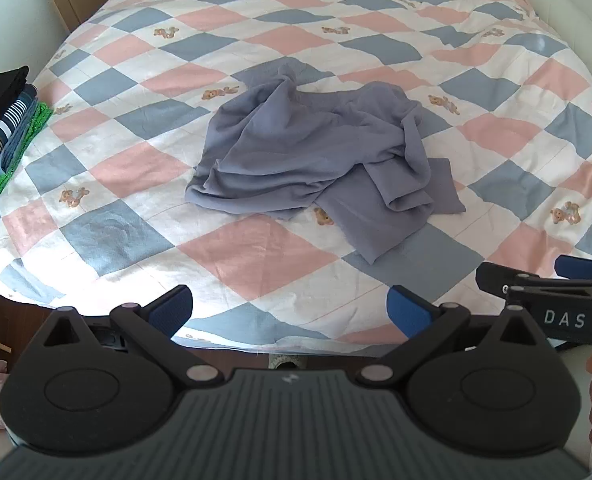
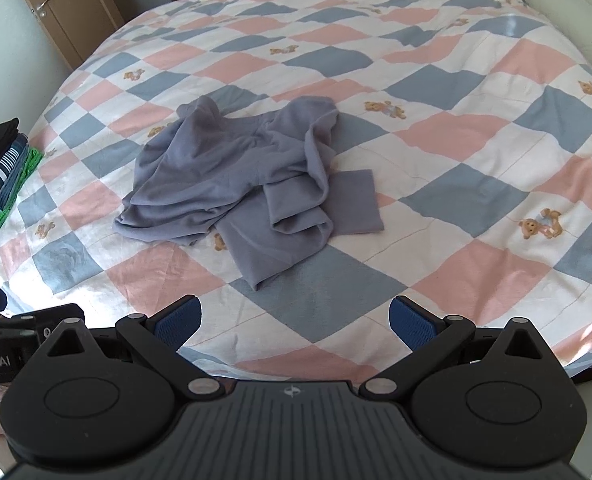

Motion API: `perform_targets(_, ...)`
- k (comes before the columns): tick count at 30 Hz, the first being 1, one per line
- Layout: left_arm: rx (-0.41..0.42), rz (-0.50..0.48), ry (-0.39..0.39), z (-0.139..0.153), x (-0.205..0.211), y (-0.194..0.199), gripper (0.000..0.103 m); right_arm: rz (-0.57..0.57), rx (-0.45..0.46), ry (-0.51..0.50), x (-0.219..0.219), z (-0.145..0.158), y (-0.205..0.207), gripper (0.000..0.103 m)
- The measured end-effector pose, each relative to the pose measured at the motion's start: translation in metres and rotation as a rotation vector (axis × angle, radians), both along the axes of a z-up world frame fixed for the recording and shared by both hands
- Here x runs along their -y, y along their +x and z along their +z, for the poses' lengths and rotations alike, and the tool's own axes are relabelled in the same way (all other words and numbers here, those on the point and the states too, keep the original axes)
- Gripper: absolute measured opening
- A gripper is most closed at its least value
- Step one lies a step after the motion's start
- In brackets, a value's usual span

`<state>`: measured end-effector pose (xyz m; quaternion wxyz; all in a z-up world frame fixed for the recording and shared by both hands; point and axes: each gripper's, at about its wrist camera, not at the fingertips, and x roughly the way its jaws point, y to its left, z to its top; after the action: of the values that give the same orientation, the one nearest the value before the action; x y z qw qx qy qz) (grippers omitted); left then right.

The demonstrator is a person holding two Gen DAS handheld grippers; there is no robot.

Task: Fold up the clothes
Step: 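Move both grippers toward the crumpled grey pants on the quilt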

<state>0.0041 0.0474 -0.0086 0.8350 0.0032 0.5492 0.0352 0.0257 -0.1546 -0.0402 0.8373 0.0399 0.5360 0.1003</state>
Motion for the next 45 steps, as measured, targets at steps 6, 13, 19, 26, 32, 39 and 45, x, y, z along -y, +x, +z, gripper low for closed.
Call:
perform_targets(6, -0.012, -0.018, -0.007, -0.003, -0.002, 0.008, 0.102, 0.003, -0.005, 0.000, -0.009, 0.000, 0.006, 0.103)
perform_targets(13, -0.025, -0.033, 0.006, -0.009, -0.001, 0.018, 0.102, -0.008, -0.018, 0.002, -0.013, -0.003, 0.015, 0.103)
perform_targets(19, -0.033, -0.043, 0.020, -0.014, -0.002, 0.030, 0.102, -0.012, -0.024, 0.007, -0.015, -0.006, 0.024, 0.103)
perform_targets(26, -0.049, -0.053, 0.016, -0.020, -0.004, 0.045, 0.102, -0.016, -0.036, -0.011, -0.017, -0.011, 0.035, 0.103)
perform_targets(32, -0.063, -0.075, 0.020, -0.027, -0.006, 0.061, 0.102, -0.020, -0.048, -0.022, -0.020, -0.015, 0.047, 0.103)
perform_targets(39, -0.078, -0.092, 0.020, -0.034, -0.011, 0.083, 0.102, -0.030, -0.067, -0.021, -0.025, -0.022, 0.063, 0.103)
perform_targets(45, -0.097, -0.103, 0.013, -0.040, -0.017, 0.105, 0.102, -0.033, -0.084, -0.025, -0.031, -0.028, 0.079, 0.103)
